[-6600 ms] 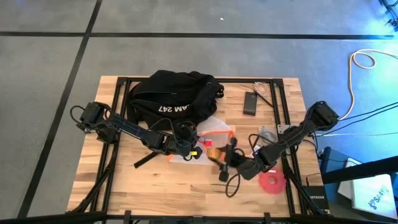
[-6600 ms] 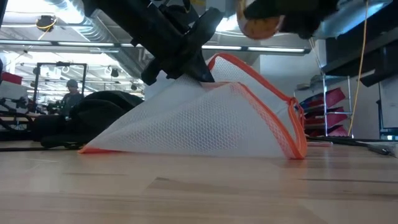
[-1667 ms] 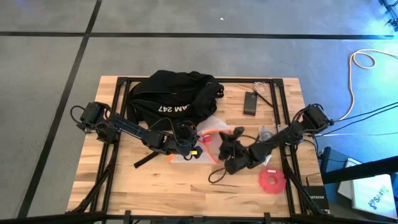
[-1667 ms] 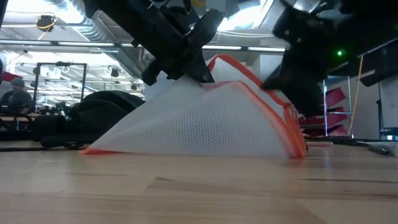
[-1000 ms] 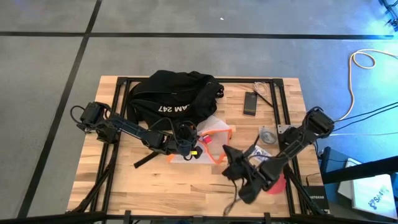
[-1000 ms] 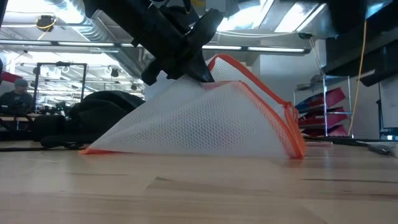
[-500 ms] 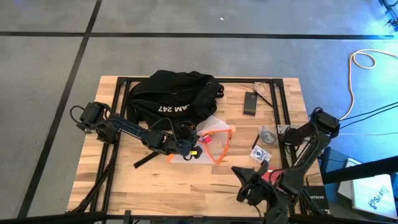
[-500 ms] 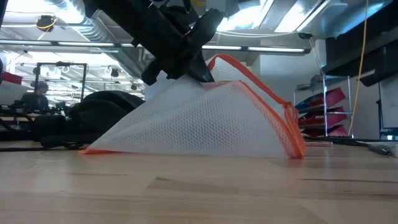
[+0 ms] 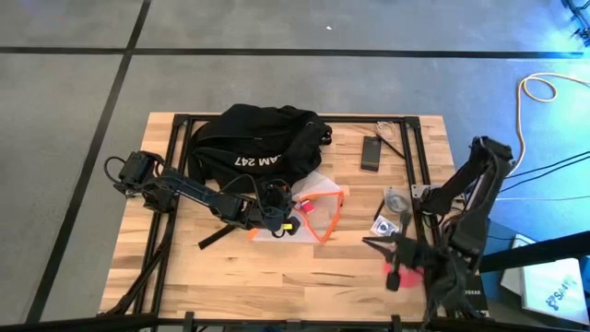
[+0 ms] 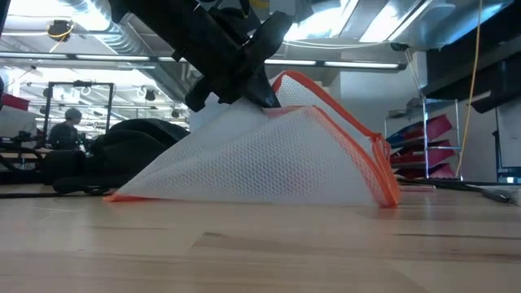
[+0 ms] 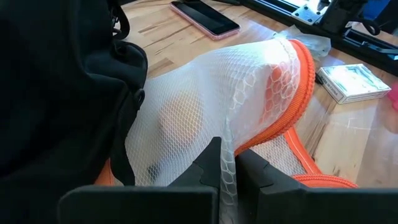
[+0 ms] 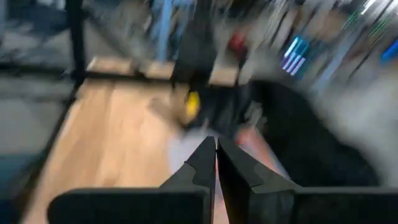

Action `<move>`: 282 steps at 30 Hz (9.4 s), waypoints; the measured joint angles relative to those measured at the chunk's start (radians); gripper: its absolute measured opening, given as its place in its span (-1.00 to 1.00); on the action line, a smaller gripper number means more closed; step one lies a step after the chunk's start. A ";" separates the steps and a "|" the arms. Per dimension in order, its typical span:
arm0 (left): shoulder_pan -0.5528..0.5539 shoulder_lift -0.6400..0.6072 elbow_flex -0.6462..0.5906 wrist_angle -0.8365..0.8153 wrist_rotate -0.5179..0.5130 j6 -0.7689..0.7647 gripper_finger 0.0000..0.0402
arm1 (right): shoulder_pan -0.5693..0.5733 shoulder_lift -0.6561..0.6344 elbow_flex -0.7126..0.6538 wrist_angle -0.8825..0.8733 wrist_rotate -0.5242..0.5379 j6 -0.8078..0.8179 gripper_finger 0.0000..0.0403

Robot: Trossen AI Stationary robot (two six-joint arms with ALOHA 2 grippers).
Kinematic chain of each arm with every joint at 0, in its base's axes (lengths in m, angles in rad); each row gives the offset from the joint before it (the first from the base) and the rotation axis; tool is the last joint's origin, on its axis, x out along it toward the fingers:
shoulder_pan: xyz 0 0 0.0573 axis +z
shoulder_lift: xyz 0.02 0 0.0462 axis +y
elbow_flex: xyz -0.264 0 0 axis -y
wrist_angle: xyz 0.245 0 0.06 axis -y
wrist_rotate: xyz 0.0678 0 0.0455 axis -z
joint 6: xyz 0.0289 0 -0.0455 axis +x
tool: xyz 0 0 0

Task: Unpack backpack
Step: Put the black earphones into the zipper pouch, then put the game card into the zipper pouch

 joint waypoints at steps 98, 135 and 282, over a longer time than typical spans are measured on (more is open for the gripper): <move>0.005 0.000 0.000 -0.002 0.000 -0.001 -1.00 | -1.018 0.483 -0.358 -0.481 -1.270 -0.406 -0.79; 0.005 0.002 0.000 -0.001 0.000 0.000 -1.00 | -0.769 0.283 0.103 -0.679 -1.170 -0.174 -1.00; 0.016 0.000 0.000 -0.026 0.000 -0.008 -1.00 | -0.678 0.210 -0.327 -0.390 -1.306 0.231 0.98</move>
